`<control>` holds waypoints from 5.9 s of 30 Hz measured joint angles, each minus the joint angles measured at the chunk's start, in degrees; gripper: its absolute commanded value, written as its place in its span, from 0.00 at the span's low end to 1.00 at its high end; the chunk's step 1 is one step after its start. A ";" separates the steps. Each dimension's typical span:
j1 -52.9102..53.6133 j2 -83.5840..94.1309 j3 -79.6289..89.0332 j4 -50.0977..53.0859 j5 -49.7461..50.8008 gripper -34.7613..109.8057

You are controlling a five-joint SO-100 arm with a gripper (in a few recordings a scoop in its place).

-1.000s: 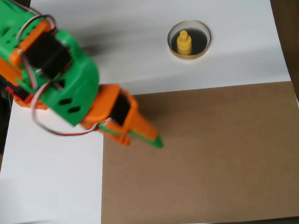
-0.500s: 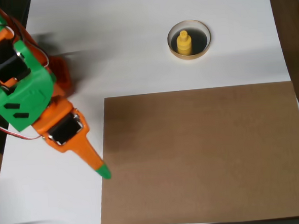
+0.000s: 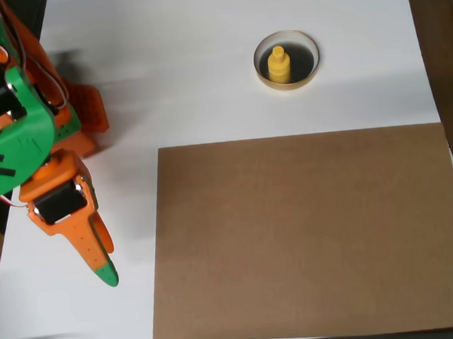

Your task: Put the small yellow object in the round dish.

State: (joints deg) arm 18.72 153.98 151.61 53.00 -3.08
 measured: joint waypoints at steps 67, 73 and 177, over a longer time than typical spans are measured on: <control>0.26 31.90 18.02 4.48 -1.58 0.25; 0.18 31.90 18.02 4.48 -1.58 0.25; 0.26 31.90 18.02 4.48 -1.58 0.24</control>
State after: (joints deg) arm 18.98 185.89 169.63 57.48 -4.66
